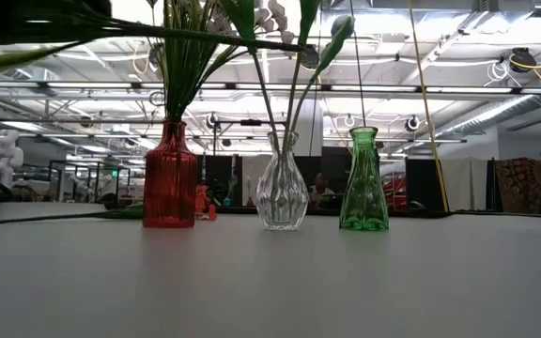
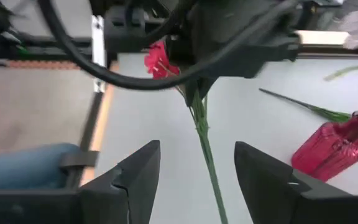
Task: Sort flowers into vase by color
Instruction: Put the bottom left red flower into the green flower vase
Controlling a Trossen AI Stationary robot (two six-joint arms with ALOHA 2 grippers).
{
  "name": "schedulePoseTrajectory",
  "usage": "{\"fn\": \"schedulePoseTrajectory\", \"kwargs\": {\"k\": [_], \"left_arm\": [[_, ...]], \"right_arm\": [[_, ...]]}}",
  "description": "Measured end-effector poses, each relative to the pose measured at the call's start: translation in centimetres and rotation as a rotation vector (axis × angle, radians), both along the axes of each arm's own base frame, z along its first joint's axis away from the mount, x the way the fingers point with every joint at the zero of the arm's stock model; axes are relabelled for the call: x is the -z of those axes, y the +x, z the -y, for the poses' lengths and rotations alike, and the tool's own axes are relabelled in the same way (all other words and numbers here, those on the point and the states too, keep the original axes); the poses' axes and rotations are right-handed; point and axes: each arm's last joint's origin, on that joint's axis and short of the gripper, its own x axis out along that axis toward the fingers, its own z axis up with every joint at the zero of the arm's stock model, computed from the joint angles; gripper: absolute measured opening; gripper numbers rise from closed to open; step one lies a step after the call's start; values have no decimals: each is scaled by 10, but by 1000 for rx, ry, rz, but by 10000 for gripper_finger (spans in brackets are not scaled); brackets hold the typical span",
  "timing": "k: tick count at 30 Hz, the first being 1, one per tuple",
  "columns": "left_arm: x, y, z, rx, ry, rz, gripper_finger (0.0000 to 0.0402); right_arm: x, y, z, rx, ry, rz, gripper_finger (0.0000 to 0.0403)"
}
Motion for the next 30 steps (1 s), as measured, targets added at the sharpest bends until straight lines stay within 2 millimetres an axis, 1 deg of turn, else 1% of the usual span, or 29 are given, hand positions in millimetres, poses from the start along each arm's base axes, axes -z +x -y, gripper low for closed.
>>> {"fn": "schedulePoseTrajectory", "kwargs": {"k": [4,7,10,12,15,18,22,24,26,30], "left_arm": [[0,4,-5,-15,0,2,17],[0,4,-5,2,-4,0,18],[0,1,-1,22,-9,-3,18],[0,0,1,48,-7,0,18],[0,-2,4,61,2,9,18],[-1,0,4,59,-3,26,18],[-2,3,7,86,-18,70,18],[-2,4,7,98,-21,80,18],[-2,4,7,98,-20,80,18],[-2,4,6,97,-1,86,18]], "right_arm": [[14,23,2,29,-45,-67,199],[29,33,6,46,-71,-109,199],[37,37,11,58,-84,-136,199],[38,37,13,59,-85,-144,199],[38,40,14,13,-45,-152,199],[39,42,16,-11,-12,-165,199],[49,49,22,-21,7,-187,194],[52,52,24,-35,25,-192,176],[52,52,23,-37,25,-196,144],[51,52,23,-60,28,-201,46]]}}
